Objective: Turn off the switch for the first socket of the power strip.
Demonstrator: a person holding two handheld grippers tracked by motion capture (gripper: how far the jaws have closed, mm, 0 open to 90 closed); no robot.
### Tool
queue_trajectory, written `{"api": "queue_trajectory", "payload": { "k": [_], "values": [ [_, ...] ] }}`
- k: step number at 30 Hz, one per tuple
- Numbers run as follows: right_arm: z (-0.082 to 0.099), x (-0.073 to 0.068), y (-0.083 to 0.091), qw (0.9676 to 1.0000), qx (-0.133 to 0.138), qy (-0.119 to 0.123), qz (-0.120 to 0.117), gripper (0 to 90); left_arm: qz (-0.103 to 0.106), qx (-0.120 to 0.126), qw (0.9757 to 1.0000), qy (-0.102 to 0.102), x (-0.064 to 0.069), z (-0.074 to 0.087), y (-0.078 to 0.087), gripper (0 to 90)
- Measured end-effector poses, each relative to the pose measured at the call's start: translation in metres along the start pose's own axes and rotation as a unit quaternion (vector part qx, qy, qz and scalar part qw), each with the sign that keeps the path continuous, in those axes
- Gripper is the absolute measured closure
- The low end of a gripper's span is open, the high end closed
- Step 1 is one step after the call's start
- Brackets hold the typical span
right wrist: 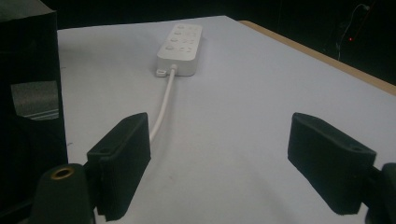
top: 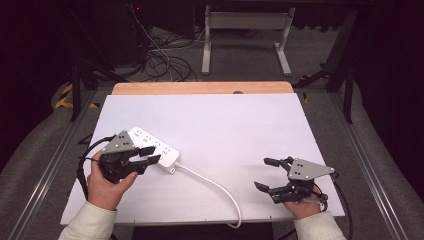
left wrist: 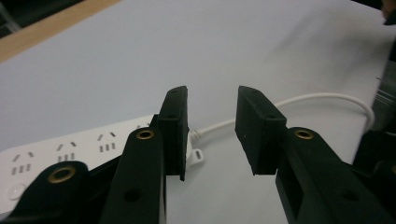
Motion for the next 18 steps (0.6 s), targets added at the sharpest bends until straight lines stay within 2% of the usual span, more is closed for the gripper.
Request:
{"api": "queue_trajectory", "payload": {
  "k": [5,8,10,15,18],
  "values": [
    [0.001,0.000,-0.001,1.0000,-0.004,-0.001,-0.001,21.8,-0.020,-0.033,0.9992,0.013,-0.010,-0.001,-0.005,66.8],
    [0.001,0.000,-0.001,1.0000,-0.004,-0.002,-0.001,21.8,-0.020,-0.040,0.9989,0.014,-0.013,-0.003,-0.006,67.9],
    [0.001,0.000,0.000,1.0000,-0.004,-0.002,-0.001,21.8,-0.027,-0.053,0.9980,0.022,-0.017,-0.005,-0.008,67.7],
    [0.002,0.000,-0.001,1.0000,-0.005,-0.001,-0.002,22.1,-0.031,-0.064,0.9972,0.024,-0.022,-0.008,-0.011,69.9],
    [0.001,0.000,-0.001,1.0000,-0.005,-0.002,-0.002,22.2,-0.039,-0.061,0.9971,0.021,-0.024,-0.009,-0.015,72.4]
  ]
}}
Point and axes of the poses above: each handheld gripper's, and its own axes: y roughly backward along the jaws, z roughly out of its underside, x roughly to its right, the point moved 9 cm from there along -y, roughly forward along the jaws, and after that the axes turned 15 degrees about z, right-handed, at the moved point
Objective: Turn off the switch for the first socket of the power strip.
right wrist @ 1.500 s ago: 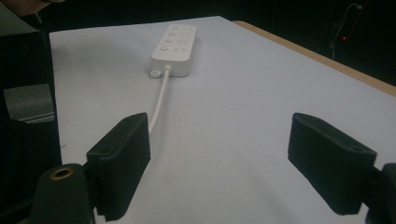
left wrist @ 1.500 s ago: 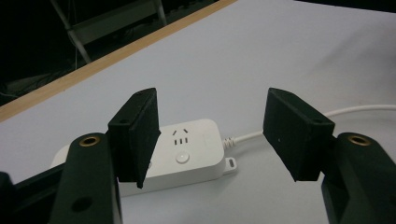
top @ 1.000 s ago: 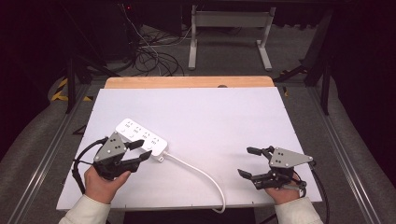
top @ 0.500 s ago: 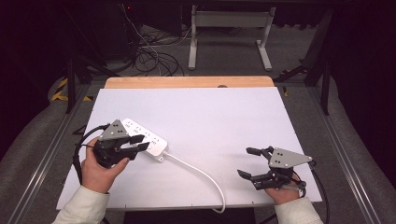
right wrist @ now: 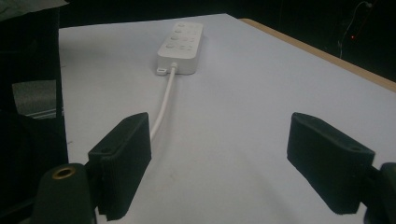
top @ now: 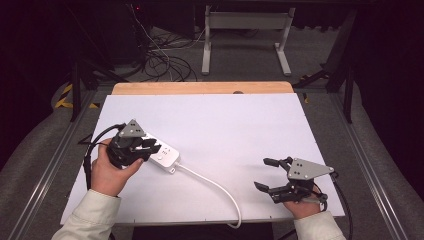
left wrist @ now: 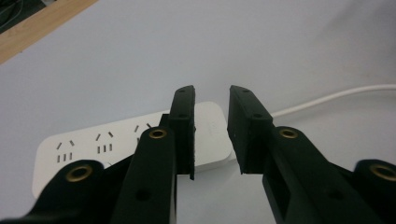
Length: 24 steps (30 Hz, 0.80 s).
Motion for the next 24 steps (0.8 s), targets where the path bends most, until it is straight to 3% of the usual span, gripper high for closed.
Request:
{"api": "queue_trajectory", "payload": {
  "k": [2,4,9,14,17,24],
  "values": [
    [0.000,0.000,0.000,1.0000,0.000,0.000,-0.002,22.2,-0.007,-0.012,0.9999,0.010,-0.002,0.002,-0.003,75.6],
    [0.001,0.000,-0.001,1.0000,-0.001,-0.001,-0.002,22.3,-0.025,-0.017,0.9995,0.007,-0.005,0.003,-0.005,75.6],
    [0.001,-0.001,-0.001,1.0000,-0.002,0.000,-0.005,22.7,0.003,-0.030,0.9994,0.018,-0.009,0.003,-0.013,89.3],
    [0.001,-0.001,-0.001,1.0000,-0.005,0.000,-0.005,23.0,0.010,-0.053,0.9980,0.034,-0.017,0.007,-0.022,89.9],
    [0.001,-0.001,-0.001,1.0000,-0.005,-0.001,-0.008,23.5,0.021,-0.076,0.9959,0.044,-0.020,0.011,-0.027,90.0],
    [0.001,-0.001,-0.001,1.0000,-0.004,0.000,-0.008,23.8,0.015,-0.104,0.9934,0.046,-0.026,0.015,-0.038,89.9]
  ]
}}
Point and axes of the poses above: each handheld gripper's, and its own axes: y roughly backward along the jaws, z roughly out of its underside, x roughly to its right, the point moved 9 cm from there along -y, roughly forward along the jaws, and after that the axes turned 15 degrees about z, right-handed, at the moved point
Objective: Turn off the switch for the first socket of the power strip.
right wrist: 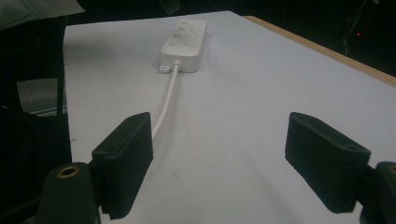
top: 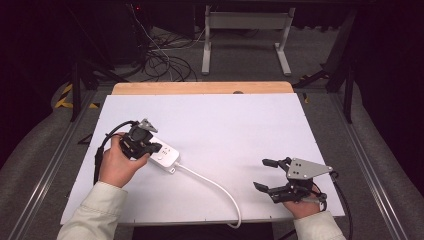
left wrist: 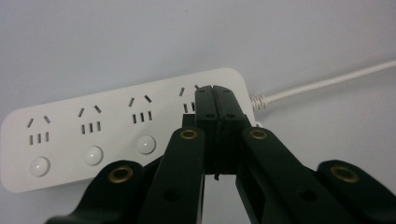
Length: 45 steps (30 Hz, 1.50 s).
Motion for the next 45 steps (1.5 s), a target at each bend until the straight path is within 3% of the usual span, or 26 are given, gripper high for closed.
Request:
{"api": "queue_trajectory", "payload": {
  "k": [2,6,20,31,45],
  "values": [
    [0.000,0.000,0.000,1.0000,0.000,0.000,0.001,23.8,0.002,-0.003,1.0000,0.001,0.000,0.000,-0.002,90.0],
    [0.000,0.000,0.000,1.0000,-0.001,0.002,0.000,23.8,0.001,-0.033,0.9994,0.008,-0.007,0.005,-0.011,90.0],
    [0.001,0.000,0.000,1.0000,-0.002,0.002,-0.001,23.7,0.002,-0.075,0.9969,0.023,-0.013,0.011,-0.022,90.0],
    [0.001,0.000,0.000,1.0000,-0.002,0.002,0.001,23.5,0.009,-0.096,0.9949,0.031,-0.017,0.014,-0.030,90.0],
    [0.001,0.000,0.000,1.0000,-0.002,0.001,0.002,23.3,0.010,-0.095,0.9950,0.027,-0.019,0.015,-0.036,90.0]
  ]
}}
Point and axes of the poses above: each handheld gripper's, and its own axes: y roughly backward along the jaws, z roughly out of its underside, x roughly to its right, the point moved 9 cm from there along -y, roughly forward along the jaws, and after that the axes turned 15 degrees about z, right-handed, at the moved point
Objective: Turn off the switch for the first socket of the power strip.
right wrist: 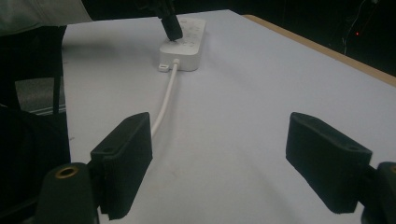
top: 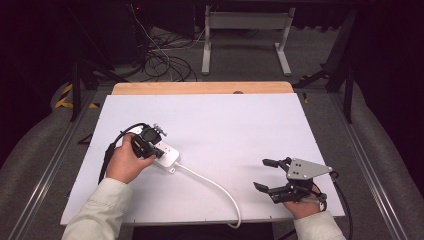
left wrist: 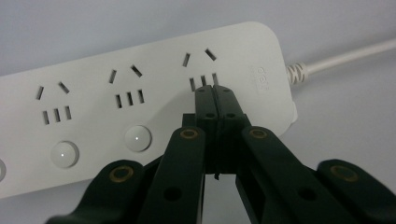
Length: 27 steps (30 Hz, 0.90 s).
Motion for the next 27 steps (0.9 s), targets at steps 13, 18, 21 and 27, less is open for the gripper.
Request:
{"api": "queue_trajectory", "payload": {
  "k": [13,18,21,27],
  "values": [
    [0.0003,-0.0002,0.0000,1.0000,-0.001,0.000,0.000,23.2,0.014,0.007,0.9999,0.003,-0.0029,0.0020,-0.0019,90.0],
    [0.0007,-0.0006,-0.0001,1.0000,-0.002,0.000,-0.001,23.2,0.006,0.003,1.0000,0.000,-0.0019,0.0018,-0.0023,90.0],
    [0.0009,-0.0015,-0.0003,1.0000,-0.003,0.002,-0.002,23.2,0.005,0.003,1.0000,0.001,-0.0016,0.0018,-0.0025,90.0],
    [0.0009,-0.0015,-0.0004,1.0000,-0.003,0.001,-0.001,23.2,-0.016,-0.001,0.9999,-0.002,-0.0027,0.0020,-0.0030,90.0]
  ]
}}
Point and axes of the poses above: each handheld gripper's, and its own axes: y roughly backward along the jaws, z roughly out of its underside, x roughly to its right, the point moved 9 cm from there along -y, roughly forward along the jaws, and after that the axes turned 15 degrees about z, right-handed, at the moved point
